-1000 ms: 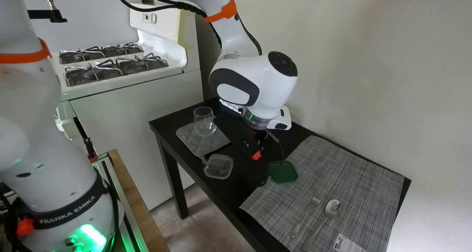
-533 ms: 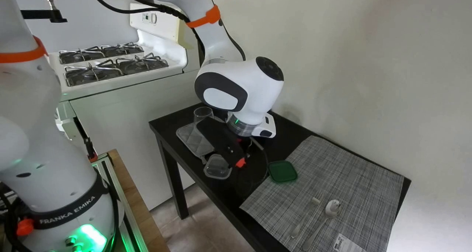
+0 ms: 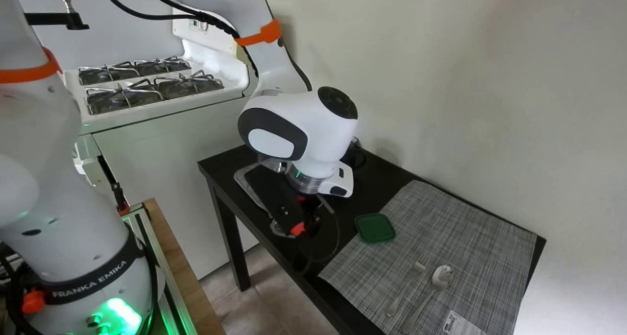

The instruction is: Turn the small lunchbox over

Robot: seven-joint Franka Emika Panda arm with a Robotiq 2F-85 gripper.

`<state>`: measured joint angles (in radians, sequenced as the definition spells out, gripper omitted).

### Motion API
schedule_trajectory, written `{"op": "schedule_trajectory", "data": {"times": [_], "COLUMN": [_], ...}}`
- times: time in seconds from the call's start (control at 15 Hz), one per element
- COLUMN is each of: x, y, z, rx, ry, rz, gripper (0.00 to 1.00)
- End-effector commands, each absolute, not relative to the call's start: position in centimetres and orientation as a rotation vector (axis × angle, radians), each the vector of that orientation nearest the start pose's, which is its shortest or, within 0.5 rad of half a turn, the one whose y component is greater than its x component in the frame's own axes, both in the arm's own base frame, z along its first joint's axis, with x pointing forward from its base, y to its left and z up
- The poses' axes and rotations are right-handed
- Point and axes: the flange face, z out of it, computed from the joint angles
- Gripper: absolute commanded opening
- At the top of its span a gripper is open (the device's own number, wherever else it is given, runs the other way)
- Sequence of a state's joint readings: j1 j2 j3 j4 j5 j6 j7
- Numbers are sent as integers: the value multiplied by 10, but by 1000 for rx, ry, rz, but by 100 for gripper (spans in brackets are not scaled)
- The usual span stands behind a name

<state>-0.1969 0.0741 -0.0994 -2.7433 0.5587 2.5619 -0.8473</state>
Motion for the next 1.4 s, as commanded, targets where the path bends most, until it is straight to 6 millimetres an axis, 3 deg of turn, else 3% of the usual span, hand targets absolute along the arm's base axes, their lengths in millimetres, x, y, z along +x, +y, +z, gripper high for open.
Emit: {"op": "schedule_trajectory", "data": {"times": [0.0,0.27,0.93,1.07,1.2,1.33], "x": [351,354,351,352,355,356], "y": [-116,-103,-78,-77,-77,-79], "z": [175,173,145,147,151,154], "rx": [-2870,-2863,-2895,-2894,-2892,-2894], "ry": [89,256,290,308,316,329], "rz": [-14,-97,19,7,-10,-21], "gripper": [100,100,100,74,66,52]}}
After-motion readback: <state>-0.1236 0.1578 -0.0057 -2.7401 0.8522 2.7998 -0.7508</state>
